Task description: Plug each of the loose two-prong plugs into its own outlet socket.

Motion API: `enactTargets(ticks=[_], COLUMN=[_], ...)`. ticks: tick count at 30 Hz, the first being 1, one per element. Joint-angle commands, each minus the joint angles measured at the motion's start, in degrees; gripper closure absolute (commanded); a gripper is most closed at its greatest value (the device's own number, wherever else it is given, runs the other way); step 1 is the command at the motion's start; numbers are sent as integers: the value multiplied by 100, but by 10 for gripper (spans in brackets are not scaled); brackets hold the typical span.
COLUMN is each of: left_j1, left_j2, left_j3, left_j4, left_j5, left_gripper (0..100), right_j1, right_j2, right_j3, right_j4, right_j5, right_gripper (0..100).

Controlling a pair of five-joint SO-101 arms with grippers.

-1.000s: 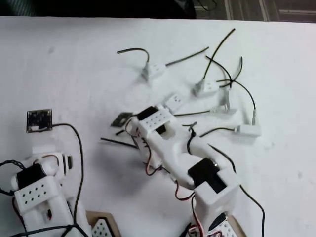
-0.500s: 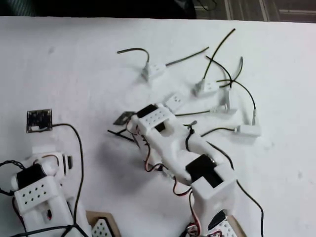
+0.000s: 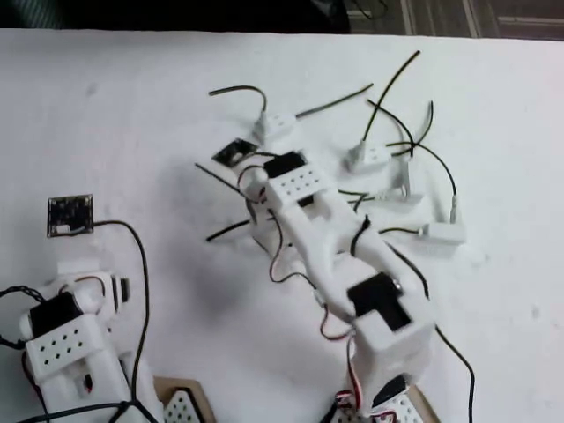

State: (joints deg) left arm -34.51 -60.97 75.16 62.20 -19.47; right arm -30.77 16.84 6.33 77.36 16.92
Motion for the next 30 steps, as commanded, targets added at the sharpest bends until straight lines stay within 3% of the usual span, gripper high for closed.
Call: enactTargets(ticks=[1,5,13,30], left_j1=[57,57,57,57], left_j2=[-101,-101,-101,-101], left_j3=[0,0,18,18], left_j4=[-97,-97,-193,-202], left_j5=[-62,-62,-62,-62], left_gripper=[782,782,782,782], right_j1=[-40,-84,356,163], right_j2=[312,338,-66,1420], right_j3=[-237,-598,-1292,-1319], right_j4=[-268,338,1508,866], right_j5=[-378,-492,-448,-466], right_gripper=[943,824,865,868])
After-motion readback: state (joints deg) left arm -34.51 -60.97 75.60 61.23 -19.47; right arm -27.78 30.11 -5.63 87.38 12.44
